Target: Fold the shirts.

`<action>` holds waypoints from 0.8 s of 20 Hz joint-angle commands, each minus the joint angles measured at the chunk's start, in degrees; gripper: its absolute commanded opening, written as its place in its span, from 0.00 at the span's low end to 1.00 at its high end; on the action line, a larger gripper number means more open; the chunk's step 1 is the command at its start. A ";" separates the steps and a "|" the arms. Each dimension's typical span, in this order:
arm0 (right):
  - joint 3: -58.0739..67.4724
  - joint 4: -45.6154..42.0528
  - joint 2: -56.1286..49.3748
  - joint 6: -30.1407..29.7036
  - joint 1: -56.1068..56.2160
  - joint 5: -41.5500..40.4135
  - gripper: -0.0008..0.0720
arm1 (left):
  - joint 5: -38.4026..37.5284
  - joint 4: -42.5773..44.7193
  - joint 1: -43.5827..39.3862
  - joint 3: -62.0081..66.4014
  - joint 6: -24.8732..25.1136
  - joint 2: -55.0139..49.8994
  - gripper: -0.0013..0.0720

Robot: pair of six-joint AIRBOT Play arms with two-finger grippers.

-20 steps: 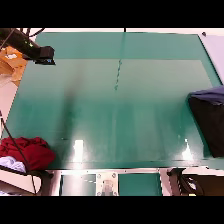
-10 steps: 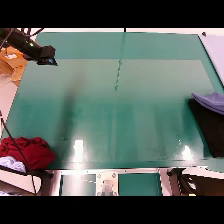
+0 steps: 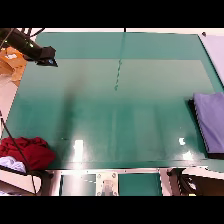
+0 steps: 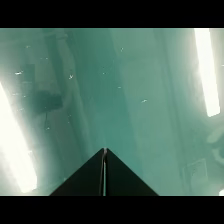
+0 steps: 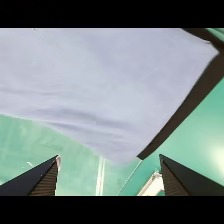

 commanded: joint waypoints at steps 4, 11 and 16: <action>1.38 18.91 0.07 -2.10 10.60 -9.35 0.04 | 1.22 -1.97 -0.04 -0.04 -0.66 2.08 0.05; -11.61 15.10 5.57 -11.63 40.54 -14.29 0.04 | 6.86 -0.17 -9.73 -20.63 -3.78 15.67 0.05; -34.07 16.00 18.53 -14.29 51.36 -22.38 0.04 | 14.99 0.66 -17.62 -48.72 -10.21 31.56 0.05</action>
